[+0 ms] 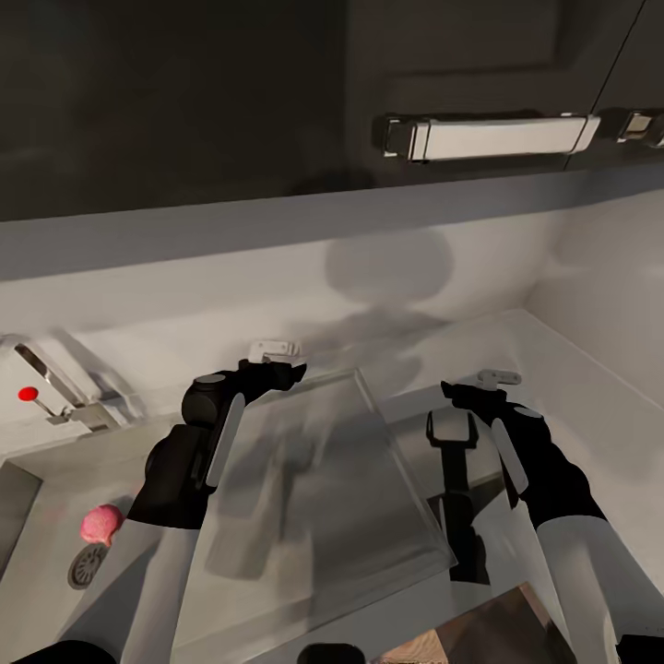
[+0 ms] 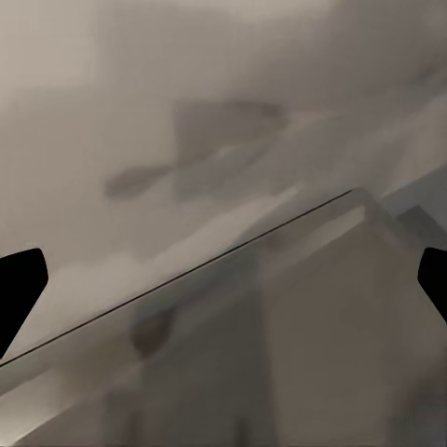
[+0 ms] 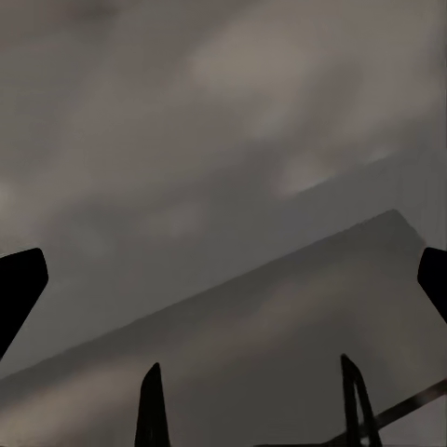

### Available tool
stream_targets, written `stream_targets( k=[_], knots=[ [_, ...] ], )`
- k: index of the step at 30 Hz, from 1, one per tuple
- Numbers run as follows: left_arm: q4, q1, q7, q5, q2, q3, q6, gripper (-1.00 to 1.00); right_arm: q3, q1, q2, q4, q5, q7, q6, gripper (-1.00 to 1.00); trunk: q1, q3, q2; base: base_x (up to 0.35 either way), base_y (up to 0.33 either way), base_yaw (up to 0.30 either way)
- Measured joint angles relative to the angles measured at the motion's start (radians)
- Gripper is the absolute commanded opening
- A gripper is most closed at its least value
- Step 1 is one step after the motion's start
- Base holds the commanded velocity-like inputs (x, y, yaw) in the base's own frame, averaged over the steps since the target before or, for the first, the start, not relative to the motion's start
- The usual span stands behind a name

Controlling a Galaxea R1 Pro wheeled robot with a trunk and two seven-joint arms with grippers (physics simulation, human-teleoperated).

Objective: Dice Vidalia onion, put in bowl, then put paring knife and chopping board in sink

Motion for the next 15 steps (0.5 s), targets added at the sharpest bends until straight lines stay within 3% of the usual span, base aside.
stream_targets(
  k=[15],
  knots=[
    [0.0, 0.0, 0.0, 0.0, 0.0, 0.0, 0.0, 1.0, 0.0, 0.0, -0.001, 0.0, 0.0, 0.0, -0.001, 1.0, 0.0, -0.023, 0.0, 0.0, 0.0, 0.0]
  ],
)
